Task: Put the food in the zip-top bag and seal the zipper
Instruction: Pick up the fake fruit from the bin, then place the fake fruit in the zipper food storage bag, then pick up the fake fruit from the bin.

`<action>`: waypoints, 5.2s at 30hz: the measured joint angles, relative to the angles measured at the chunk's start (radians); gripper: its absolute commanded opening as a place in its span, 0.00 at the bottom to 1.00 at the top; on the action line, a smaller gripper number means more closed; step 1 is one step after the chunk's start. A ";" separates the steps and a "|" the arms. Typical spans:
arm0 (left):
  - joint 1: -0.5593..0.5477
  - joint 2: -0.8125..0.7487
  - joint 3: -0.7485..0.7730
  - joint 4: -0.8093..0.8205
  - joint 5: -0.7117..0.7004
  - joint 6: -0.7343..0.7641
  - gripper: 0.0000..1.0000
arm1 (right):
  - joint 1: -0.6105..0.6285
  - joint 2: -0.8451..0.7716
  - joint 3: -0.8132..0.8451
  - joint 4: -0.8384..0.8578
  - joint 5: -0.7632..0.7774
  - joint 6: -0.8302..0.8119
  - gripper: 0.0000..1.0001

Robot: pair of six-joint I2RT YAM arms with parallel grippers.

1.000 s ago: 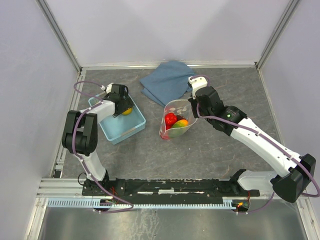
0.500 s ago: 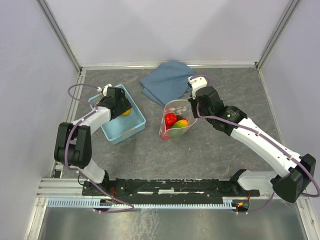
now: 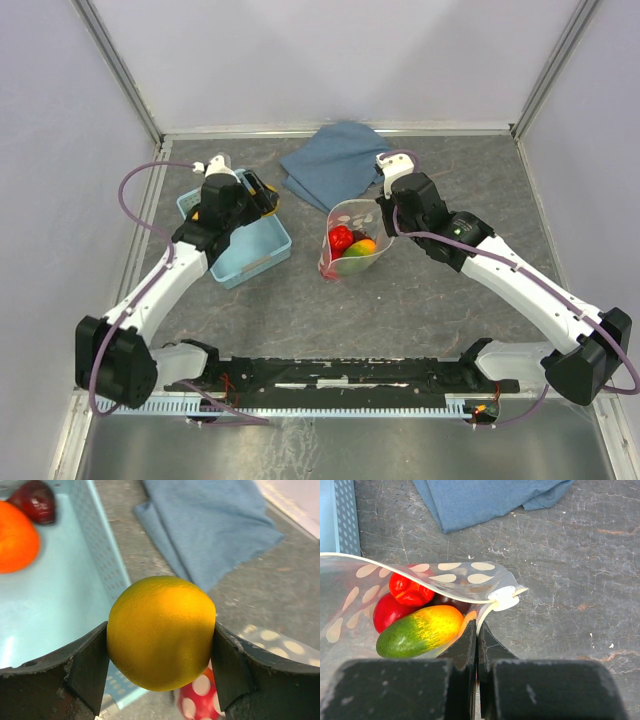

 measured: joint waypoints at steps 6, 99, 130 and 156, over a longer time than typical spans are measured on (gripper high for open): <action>-0.130 -0.095 0.002 0.017 0.018 0.021 0.63 | 0.000 0.000 0.000 -0.002 -0.001 0.006 0.02; -0.486 -0.101 0.256 -0.306 -0.259 0.255 0.96 | -0.002 -0.022 -0.034 0.018 -0.070 0.058 0.02; 0.141 0.280 0.124 -0.172 -0.277 0.043 0.99 | -0.002 -0.069 -0.089 0.061 -0.088 0.014 0.02; 0.231 0.660 0.282 -0.051 -0.273 0.049 1.00 | -0.002 -0.071 -0.098 0.073 -0.114 0.002 0.01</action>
